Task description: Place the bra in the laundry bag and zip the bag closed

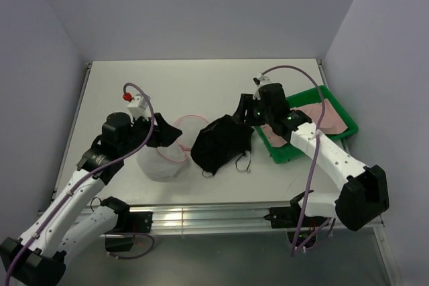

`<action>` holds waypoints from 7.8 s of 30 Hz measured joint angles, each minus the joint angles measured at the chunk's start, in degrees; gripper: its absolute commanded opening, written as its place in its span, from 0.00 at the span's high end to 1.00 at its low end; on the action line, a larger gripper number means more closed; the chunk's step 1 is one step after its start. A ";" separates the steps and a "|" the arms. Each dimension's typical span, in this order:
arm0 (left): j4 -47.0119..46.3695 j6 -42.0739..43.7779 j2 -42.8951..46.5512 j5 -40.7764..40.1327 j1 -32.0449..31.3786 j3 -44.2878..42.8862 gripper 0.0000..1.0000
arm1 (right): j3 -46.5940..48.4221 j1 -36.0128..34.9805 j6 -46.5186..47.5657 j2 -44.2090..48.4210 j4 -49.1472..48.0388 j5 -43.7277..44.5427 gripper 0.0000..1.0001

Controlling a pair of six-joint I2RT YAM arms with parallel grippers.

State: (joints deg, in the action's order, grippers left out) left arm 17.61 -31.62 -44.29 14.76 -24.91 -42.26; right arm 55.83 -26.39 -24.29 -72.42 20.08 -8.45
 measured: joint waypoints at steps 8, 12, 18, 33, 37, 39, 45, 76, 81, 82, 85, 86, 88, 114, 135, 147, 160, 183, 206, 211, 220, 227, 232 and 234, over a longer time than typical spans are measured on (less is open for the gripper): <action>-3.87 -1.66 -13.09 -5.20 -13.55 -1.97 0.24 | -9.64 -0.11 -0.42 19.02 -5.35 5.01 0.66; -6.05 -0.76 -23.76 -9.77 -20.46 -7.48 0.26 | -17.97 -0.11 -2.45 29.27 -5.38 8.52 0.93; -11.04 3.30 -41.11 -13.77 -22.16 -16.65 0.25 | -25.11 -0.13 -5.01 38.38 -5.31 10.64 0.98; -10.49 15.91 -75.69 -3.89 -13.99 -45.07 0.33 | -29.83 -0.13 -6.80 48.06 -4.68 9.84 0.97; -8.72 16.57 -78.27 -1.46 -13.42 -47.45 0.43 | -30.05 -0.13 -6.91 47.69 -4.68 9.22 0.96; -8.26 17.07 -78.68 -0.70 -13.66 -47.87 0.58 | -30.08 -0.13 -7.13 47.45 -4.98 8.63 0.96; -9.01 16.83 -78.53 1.70 -13.81 -47.56 1.00 | -30.08 -0.13 -7.43 46.80 -5.14 7.78 0.86; -10.88 -0.26 -32.81 14.03 -15.10 -34.77 1.00 | -8.74 -0.15 10.14 43.85 -20.26 -14.62 0.00; -10.95 -2.10 -29.94 14.38 -15.21 -34.60 1.00 | -7.82 -0.26 11.02 37.27 -19.52 -21.66 0.00; -11.21 -2.34 -29.18 14.40 -15.21 -34.45 1.00 | -7.85 -0.37 11.15 36.37 -19.56 -22.08 0.00; -13.25 -3.30 -26.38 14.69 -15.28 -32.26 1.00 | -7.87 -0.37 11.87 33.57 -19.30 -22.60 0.03; -13.44 -3.48 -25.86 14.88 -15.32 -31.91 1.00 | -7.87 -0.37 12.07 32.94 -19.30 -22.75 0.05; -13.79 -3.72 -25.53 15.45 -15.43 -31.76 1.00 | -7.91 -0.48 12.28 31.63 -19.74 -22.99 0.19; -7.67 1.44 -12.70 11.32 -16.50 -25.62 0.08 | -2.29 -0.63 11.13 24.79 -19.43 -34.32 1.00; -4.66 7.43 -1.42 7.89 -21.16 -16.76 0.01 | 24.00 -3.82 14.01 13.40 2.71 -30.51 1.00; -6.08 7.96 -5.44 -1.68 -23.61 -15.06 0.52 | 23.91 -4.59 14.60 13.97 4.35 -27.23 1.00; -12.85 3.61 -9.11 -3.08 -23.71 -14.71 1.00 | 15.69 -8.13 17.68 22.43 -0.81 -21.88 0.99; -19.50 -9.55 -11.56 4.46 -11.02 -15.06 1.00 | -9.07 -23.50 16.72 36.11 -4.11 -3.80 0.08; -22.14 -6.84 -4.39 14.60 -11.02 -7.78 1.00 | 9.73 -22.62 26.73 13.79 -6.95 -10.29 0.00; -20.13 -4.94 -4.17 15.02 -11.02 -8.50 1.00 | 8.72 -21.29 26.51 12.76 -6.40 -14.80 0.02; -17.38 -3.37 -3.69 14.97 -11.02 -8.59 0.72 | 2.80 -20.92 22.10 13.35 -10.43 -23.30 0.79; -6.64 -0.83 -2.38 1.11 -11.06 -13.05 0.04 | 0.72 -18.78 17.70 14.05 -14.08 -24.98 1.00; 1.90 -1.14 1.36 -15.56 -11.02 -14.16 0.13 | -1.55 -14.43 13.57 14.47 -17.57 -24.98 1.00; 4.55 -1.88 2.97 -21.22 -11.02 -13.22 0.18 | -2.78 -12.28 11.76 14.62 -18.47 -24.57 1.00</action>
State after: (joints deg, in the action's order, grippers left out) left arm 22.15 -33.50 -41.32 -6.46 -35.92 -55.48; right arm 53.06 -38.68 -12.53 -57.80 1.61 -33.01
